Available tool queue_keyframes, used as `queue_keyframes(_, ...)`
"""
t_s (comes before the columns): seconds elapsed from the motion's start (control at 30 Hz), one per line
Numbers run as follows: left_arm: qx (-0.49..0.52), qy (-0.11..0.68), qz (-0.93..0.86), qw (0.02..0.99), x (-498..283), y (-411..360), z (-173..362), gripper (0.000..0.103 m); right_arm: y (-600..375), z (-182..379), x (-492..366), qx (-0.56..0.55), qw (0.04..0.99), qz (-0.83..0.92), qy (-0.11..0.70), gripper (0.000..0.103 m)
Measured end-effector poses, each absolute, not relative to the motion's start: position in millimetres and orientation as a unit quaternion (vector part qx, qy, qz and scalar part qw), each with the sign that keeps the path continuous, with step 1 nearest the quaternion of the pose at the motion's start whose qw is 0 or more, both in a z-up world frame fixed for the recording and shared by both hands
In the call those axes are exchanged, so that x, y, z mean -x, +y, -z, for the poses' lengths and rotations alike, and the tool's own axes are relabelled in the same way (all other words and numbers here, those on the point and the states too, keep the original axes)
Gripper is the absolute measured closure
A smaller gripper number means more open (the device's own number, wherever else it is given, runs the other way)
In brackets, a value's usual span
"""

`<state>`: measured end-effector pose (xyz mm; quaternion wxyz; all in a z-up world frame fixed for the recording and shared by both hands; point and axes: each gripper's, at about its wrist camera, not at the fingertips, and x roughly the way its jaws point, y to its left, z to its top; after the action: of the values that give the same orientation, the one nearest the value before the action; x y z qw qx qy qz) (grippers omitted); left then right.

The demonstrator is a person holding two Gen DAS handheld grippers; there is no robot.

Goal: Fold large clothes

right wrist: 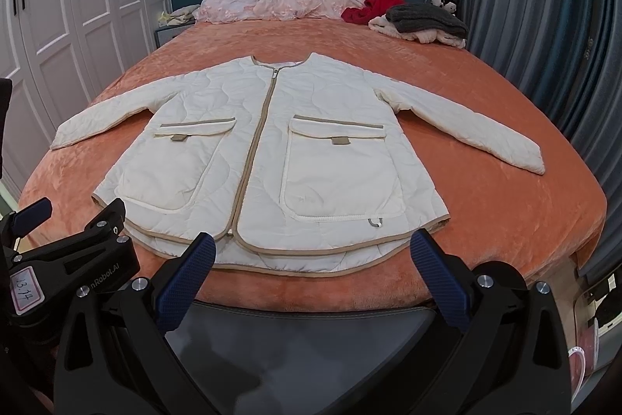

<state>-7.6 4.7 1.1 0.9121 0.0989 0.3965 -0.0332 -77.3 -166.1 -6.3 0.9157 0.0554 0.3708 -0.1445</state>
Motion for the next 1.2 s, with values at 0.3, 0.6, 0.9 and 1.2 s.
queue_keyframes(0.3,-0.098,0.375,0.026,0.922,10.3,5.5,-3.7,0.016,-166.5,5.7,78.1,-0.055,0.916,0.144,0.369,0.005)
queue_keyframes(0.6,-0.093,0.371,0.028,0.924,11.4,5.3,-5.9,0.016,-166.2,5.6,78.3,-0.055,0.916,0.144,0.369,0.005)
queue_keyframes(0.9,-0.095,0.4,0.041,0.911,3.5,4.4,0.6,0.016,-166.8,5.3,78.0,-0.056,0.916,0.143,0.37,0.005)
queue_keyframes(1.2,-0.11,0.398,0.049,0.909,-4.3,-6.6,2.8,0.015,-186.5,10.3,67.7,-0.067,0.914,0.154,0.37,0.005)
